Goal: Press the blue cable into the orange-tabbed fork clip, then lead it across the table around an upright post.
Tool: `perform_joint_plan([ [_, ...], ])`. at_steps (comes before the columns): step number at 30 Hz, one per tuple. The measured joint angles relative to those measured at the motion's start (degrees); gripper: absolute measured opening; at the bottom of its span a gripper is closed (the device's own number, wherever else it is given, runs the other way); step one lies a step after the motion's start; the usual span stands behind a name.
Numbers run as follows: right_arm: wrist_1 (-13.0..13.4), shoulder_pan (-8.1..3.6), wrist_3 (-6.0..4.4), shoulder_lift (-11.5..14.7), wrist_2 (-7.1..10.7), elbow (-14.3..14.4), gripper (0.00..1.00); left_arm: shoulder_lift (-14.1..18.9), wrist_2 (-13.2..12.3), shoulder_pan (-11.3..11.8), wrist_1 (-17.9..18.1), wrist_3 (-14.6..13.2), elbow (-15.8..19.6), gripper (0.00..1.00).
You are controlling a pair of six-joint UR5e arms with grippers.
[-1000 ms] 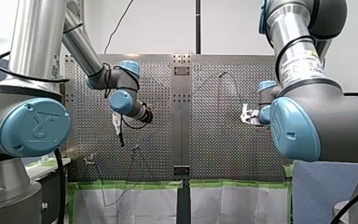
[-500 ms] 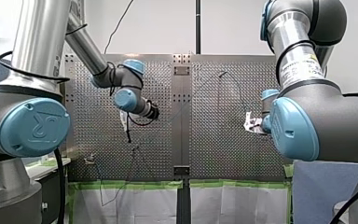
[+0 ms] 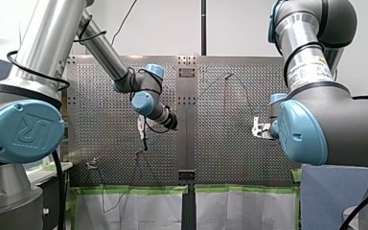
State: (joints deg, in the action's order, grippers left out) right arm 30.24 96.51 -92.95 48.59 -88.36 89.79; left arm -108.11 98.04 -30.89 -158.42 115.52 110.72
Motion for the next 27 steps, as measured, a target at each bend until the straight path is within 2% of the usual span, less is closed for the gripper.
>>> perform_joint_plan([
  [6, 0.07, -0.09, 0.35, -0.04, 0.02, 0.00, 0.00, -3.34, 3.05, -3.35, -3.33, 0.56, -3.36, 1.00],
  [14, 0.40, -0.14, 0.81, -0.08, 0.03, 0.00, 0.00, -7.88, 3.96, -7.68, -7.86, 0.67, -7.90, 1.00],
  [20, 0.39, -0.14, 0.90, -0.07, 0.12, 0.00, 0.00, -10.74, 5.47, -8.69, -11.12, 0.66, -11.12, 1.00],
  [27, 0.35, -0.14, 1.05, -0.06, 0.26, 0.00, 0.00, -11.34, 7.35, -8.37, -14.36, 0.60, -14.37, 1.00],
])
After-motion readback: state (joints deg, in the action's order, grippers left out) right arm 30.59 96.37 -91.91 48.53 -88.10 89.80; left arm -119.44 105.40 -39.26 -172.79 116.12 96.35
